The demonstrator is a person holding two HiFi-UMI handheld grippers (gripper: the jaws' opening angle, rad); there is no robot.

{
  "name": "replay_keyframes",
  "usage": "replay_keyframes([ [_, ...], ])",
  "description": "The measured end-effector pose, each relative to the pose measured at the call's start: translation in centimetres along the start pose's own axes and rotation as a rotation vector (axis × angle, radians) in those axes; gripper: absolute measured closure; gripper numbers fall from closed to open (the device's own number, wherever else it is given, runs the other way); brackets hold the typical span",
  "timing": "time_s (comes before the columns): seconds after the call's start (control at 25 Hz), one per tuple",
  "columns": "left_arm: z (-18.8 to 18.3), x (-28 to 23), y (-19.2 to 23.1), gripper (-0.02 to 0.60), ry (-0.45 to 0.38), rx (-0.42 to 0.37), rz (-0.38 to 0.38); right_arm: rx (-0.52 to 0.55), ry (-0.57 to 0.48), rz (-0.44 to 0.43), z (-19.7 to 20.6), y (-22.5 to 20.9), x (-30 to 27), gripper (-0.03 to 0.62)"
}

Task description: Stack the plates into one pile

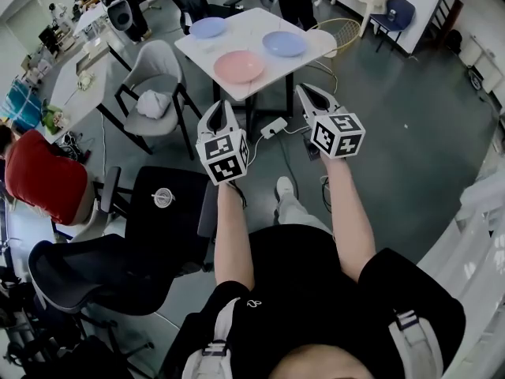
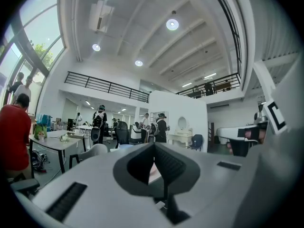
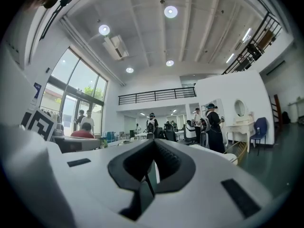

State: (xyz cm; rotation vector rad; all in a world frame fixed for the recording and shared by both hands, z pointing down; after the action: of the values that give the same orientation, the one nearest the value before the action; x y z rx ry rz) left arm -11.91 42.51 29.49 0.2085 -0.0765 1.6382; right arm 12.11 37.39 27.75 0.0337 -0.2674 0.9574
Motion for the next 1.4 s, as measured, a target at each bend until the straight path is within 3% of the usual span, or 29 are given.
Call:
replay_keyframes([
  [0.16,0.2,-2.2,-0.2,0.566,0.002,-0.003,-0.002,-0.06,-0.013,0.02,0.3,-2.7,-1.2,0.587],
  [0.56,3.7,-10.0,-1.0,0.566,0.065,-0.003,-0.022,-0.114,0.055,-0.038,3.7,-8.1,-7.2,0.586],
  [0.72,5.0,-13.6,-1.9,0.566,0.11,-0.106,-0.033,-0.155,0.086,-0.018,5.6,-11.2,-10.3,0.586],
  [0.8,6.0,-15.5,-2.1,0.566,0.129,-0.102,-0.036,-0.183,0.098,-0.031,6.8,-12.3,-12.3,0.586],
  [1.04,9.0,-20.6,-1.4,0.566,0.211,-0.04,-0.136,-0.261,0.16,-0.113,9.4,-15.5,-18.2,0.586],
  [1.2,10.3,-25.3,-0.9,0.566,0.256,-0.078,-0.167,-0.304,0.187,-0.098,11.3,-18.6,-22.8,0.586],
  [1.4,10.5,-29.6,-0.6,0.566,0.239,-0.096,-0.186,-0.359,0.184,-0.112,12.6,-21.5,-27.0,0.586],
])
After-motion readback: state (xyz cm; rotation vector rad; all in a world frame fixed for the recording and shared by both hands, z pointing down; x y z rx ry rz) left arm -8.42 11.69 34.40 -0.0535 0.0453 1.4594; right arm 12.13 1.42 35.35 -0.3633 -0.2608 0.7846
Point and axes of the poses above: the fingertips, and each gripper's own axes: x backward along the fingers, y to its left, z out of its underside, the point moved 7 cm from there along x, backward along the fingers, and after that the axes turned 12 degrees about -y, right-handed, at the moved point
